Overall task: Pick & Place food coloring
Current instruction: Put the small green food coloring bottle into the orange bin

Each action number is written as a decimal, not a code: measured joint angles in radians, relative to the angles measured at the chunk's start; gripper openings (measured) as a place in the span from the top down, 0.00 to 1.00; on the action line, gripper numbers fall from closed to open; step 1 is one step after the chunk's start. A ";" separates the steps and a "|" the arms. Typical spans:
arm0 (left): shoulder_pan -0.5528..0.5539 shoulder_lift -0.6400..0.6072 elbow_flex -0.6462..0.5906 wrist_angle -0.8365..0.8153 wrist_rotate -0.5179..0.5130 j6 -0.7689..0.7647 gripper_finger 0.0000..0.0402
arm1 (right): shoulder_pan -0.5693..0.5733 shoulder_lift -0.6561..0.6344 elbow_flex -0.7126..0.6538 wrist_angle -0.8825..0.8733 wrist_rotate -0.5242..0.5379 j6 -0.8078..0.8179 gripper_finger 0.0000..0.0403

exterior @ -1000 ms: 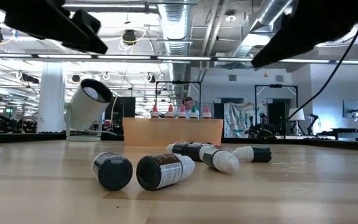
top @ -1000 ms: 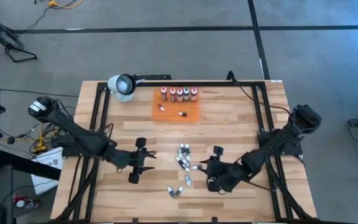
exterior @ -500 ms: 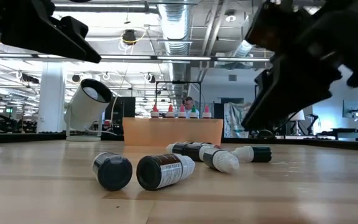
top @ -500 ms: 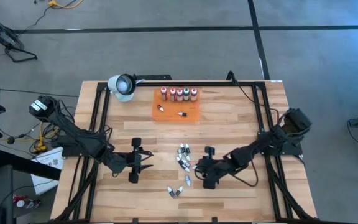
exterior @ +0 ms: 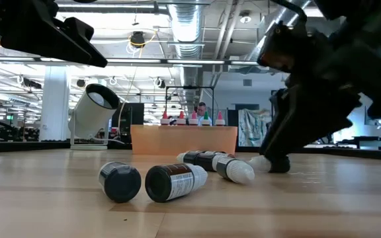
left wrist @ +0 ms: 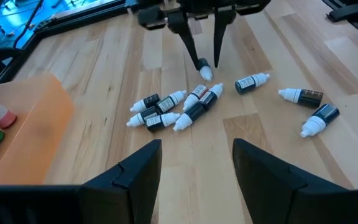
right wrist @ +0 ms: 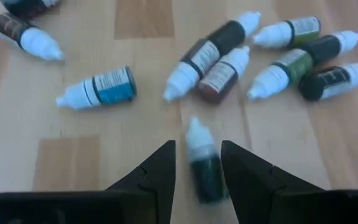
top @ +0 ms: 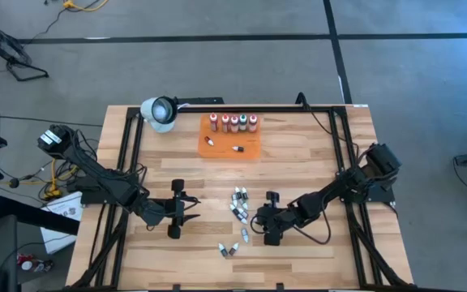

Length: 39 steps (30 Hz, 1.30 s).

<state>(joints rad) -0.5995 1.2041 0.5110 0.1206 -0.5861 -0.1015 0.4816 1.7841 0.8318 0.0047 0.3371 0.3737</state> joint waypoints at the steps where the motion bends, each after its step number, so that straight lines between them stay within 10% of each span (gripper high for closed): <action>1: 0.000 0.000 0.000 -0.002 0.000 0.000 0.52 | 0.000 0.012 0.003 0.011 -0.001 0.001 0.70; 24: 0.000 0.000 0.000 -0.036 -0.002 -0.004 0.52 | -0.046 0.030 0.004 -0.004 -0.010 0.011 0.85; 39: 0.000 0.000 0.000 -0.041 -0.001 -0.006 0.52 | -0.136 -0.124 0.093 0.014 0.393 -0.173 0.84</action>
<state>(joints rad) -0.5995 1.2041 0.5114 0.0798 -0.5873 -0.1077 0.3456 1.6601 0.9246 0.0182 0.7300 0.2008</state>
